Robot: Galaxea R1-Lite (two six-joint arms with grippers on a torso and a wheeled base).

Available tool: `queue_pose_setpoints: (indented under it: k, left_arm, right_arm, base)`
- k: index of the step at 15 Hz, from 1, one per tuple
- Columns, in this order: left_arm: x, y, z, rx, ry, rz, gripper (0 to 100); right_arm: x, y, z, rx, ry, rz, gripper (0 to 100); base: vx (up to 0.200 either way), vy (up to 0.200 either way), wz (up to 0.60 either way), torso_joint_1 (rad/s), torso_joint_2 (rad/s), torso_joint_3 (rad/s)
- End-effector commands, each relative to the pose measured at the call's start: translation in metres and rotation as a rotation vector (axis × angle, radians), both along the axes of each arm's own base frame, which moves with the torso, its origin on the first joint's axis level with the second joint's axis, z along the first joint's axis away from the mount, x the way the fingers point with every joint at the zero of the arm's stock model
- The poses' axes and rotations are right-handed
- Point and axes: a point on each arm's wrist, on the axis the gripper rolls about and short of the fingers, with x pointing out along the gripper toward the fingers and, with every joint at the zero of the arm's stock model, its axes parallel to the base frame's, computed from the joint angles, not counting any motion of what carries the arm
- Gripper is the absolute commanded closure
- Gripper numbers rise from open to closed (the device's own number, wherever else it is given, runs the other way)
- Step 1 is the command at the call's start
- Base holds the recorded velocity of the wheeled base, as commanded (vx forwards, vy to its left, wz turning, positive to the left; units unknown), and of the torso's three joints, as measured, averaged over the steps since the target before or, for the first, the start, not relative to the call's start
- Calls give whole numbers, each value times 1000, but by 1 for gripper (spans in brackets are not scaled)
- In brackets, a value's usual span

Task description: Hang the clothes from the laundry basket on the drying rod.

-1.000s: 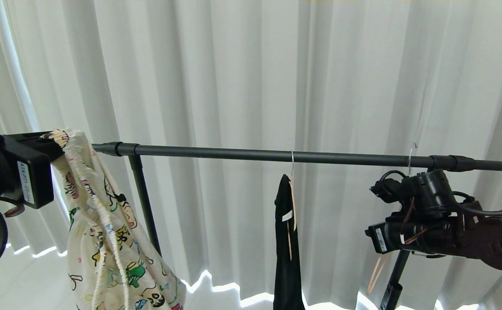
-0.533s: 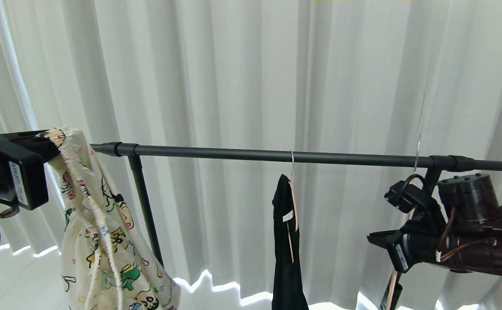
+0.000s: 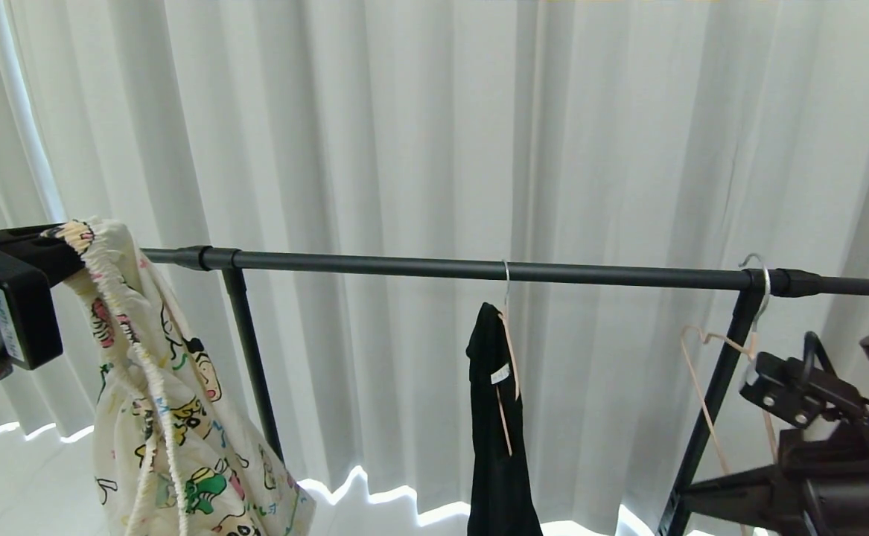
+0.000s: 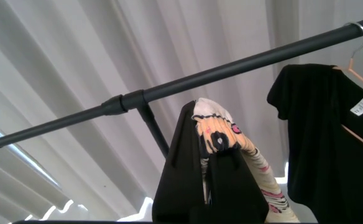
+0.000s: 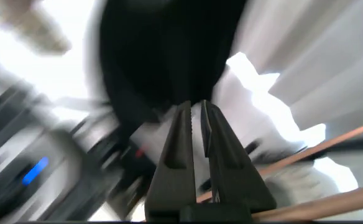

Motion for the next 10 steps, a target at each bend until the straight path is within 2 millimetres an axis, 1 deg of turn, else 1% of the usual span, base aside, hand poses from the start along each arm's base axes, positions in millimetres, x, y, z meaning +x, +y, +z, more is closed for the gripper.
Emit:
queue_pose_setpoints:
  k: [1, 3, 4, 7, 10]
  left_arm:
    - [-1, 0, 0, -1, -1, -15, 100]
    - [-1, 0, 0, -1, 1, -27, 100]
    - [-1, 0, 0, -2, -1, -27, 100]
    - [-1, 0, 0, -3, 0, -28, 100]
    - [-1, 0, -3, -3, 8, -39, 100]
  right_arm:
    - [-39, -10, 37, 62, -57, 103, 100]
    - [-56, -15, 48, 47, -39, 163, 100]
    - [-61, -17, 53, 36, -46, 194, 100]
    - [-74, -22, 65, -51, -64, 328, 100]
    - [-84, -30, 71, -153, -96, 466, 100]
  base:
    - [0, 0, 0, 0, 0, 0]
    - [0, 0, 0, 0, 0, 0]
    - [0, 0, 0, 0, 0, 0]
    - [0, 0, 0, 0, 0, 0]
    - [0, 0, 0, 0, 0, 0]
